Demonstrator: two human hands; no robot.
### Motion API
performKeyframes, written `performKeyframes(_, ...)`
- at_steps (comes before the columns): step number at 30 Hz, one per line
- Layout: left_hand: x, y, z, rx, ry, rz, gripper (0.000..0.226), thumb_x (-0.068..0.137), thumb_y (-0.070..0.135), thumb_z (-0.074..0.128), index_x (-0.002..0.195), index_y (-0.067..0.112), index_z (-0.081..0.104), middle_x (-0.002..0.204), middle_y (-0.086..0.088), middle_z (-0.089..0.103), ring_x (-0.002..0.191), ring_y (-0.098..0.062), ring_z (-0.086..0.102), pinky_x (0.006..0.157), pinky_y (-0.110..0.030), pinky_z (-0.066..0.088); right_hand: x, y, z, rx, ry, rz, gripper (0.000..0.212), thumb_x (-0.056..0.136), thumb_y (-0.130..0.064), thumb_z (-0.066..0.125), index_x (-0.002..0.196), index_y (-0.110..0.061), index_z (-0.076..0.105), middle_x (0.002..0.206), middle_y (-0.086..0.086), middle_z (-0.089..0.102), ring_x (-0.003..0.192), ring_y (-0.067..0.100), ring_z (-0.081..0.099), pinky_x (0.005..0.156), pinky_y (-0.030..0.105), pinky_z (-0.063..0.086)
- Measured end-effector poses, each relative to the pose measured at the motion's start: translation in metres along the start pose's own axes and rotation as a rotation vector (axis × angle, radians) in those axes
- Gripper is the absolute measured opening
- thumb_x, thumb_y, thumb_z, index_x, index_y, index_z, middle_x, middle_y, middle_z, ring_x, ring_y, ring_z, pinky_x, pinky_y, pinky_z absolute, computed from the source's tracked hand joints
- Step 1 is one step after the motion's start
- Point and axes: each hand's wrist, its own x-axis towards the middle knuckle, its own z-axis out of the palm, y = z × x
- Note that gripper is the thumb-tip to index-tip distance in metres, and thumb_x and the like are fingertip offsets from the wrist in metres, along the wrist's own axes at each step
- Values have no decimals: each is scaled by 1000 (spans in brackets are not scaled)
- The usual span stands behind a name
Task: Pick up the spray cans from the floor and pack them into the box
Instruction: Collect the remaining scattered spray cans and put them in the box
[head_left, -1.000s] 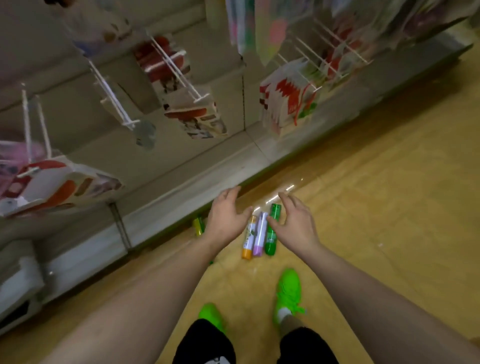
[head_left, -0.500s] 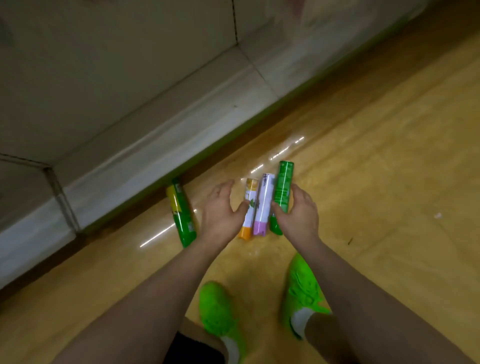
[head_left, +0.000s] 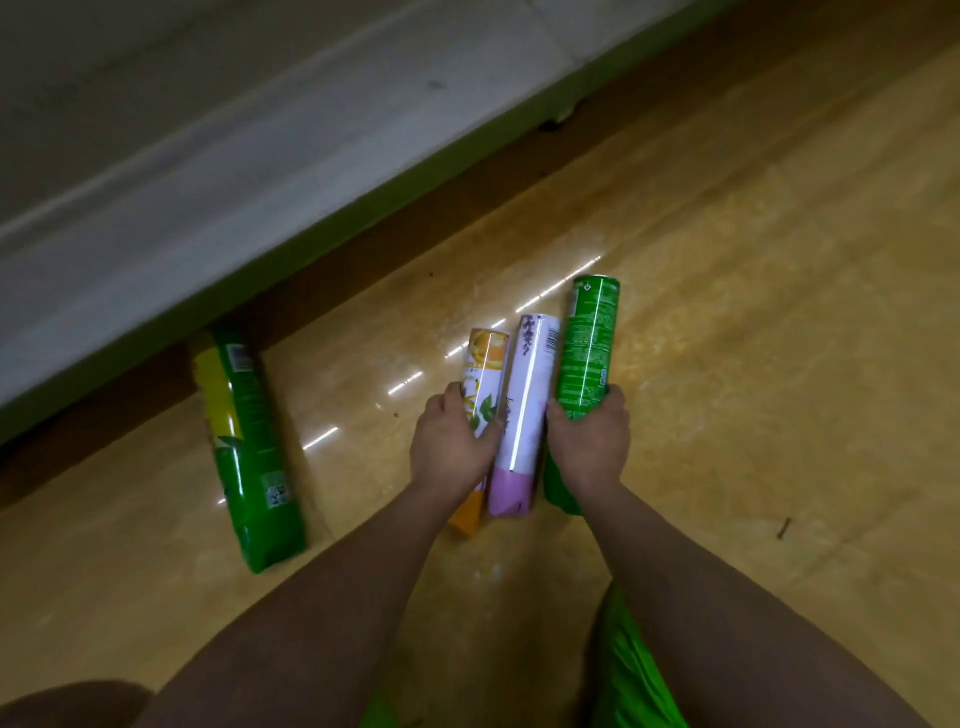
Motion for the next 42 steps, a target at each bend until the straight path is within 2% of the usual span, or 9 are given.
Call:
performKeyframes(4, -1, 5, -5, 5, 24, -38, 55, 76, 52, 66, 116, 15, 58, 103, -10, 65, 96, -32, 61, 74, -34, 44, -1, 3, -7, 73, 16, 28, 70, 58, -61, 67, 110, -16, 60, 94, 7, 68, 85, 31, 66, 75, 41, 55)
performKeyframes(8, -36, 35, -49, 30, 47, -61, 49, 79, 41, 70, 117, 12, 58, 101, -14, 63, 96, -34, 58, 74, -35, 42, -30, -23, -57, 114, -40, 88, 47, 69, -45, 75, 103, -14, 63, 87, 4, 69, 78, 28, 66, 70, 34, 52)
performKeyframes(16, -154, 183, -198, -67, 30, -30, 38, 76, 40, 66, 107, 19, 64, 86, 0, 64, 81, -23, 58, 66, -30, 40, -131, -123, -223, 347, -126, 199, 36, 86, -35, 64, 110, -8, 59, 97, 10, 67, 90, 32, 64, 81, 40, 52)
performKeyframes(20, -220, 262, -275, -206, -26, -67, 33, 81, 40, 65, 106, 19, 69, 91, -3, 72, 87, -24, 67, 73, -31, 50, -189, -178, -324, 444, -162, 210, 51, 82, -56, 68, 104, -11, 57, 95, 7, 65, 84, 24, 63, 78, 37, 52)
performKeyframes(22, -251, 300, -313, -276, -46, -65, 28, 87, 36, 60, 106, 17, 68, 93, -5, 71, 89, -26, 67, 73, -32, 50, -218, -205, -373, 437, -177, 168, 70, 63, -73, 73, 101, -15, 61, 91, 4, 67, 81, 21, 67, 75, 38, 56)
performKeyframes(26, -311, 367, -390, -367, -93, -64, 35, 86, 41, 54, 96, 10, 66, 97, -12, 70, 81, -26, 64, 70, -34, 50, -275, -252, -465, 358, -152, 65, 70, 53, -63, 81, 101, -16, 61, 92, 4, 69, 83, 24, 69, 78, 44, 59)
performKeyframes(30, -369, 422, -466, -372, -53, 88, 39, 75, 46, 78, 96, 16, 65, 84, -2, 69, 72, -15, 64, 54, -24, 46, -332, -303, -539, 369, -113, -31, 61, 59, -54, 84, 102, -16, 63, 94, 6, 69, 83, 25, 69, 79, 44, 59)
performKeyframes(34, -424, 457, -526, -300, 52, 217, 55, 66, 41, 87, 109, 15, 66, 100, -5, 70, 91, -24, 67, 77, -35, 55, -384, -349, -592, 434, -110, -177, 75, 48, -62, 82, 103, -15, 62, 96, 7, 69, 86, 27, 69, 80, 47, 59)
performKeyframes(42, -504, 471, -601, -430, 345, 239, 49, 72, 36, 82, 111, 14, 64, 104, -8, 69, 91, -24, 67, 80, -37, 58, -446, -410, -638, 479, -329, -478, 71, 58, -51, 89, 111, -13, 60, 98, 8, 69, 86, 25, 70, 81, 46, 59)
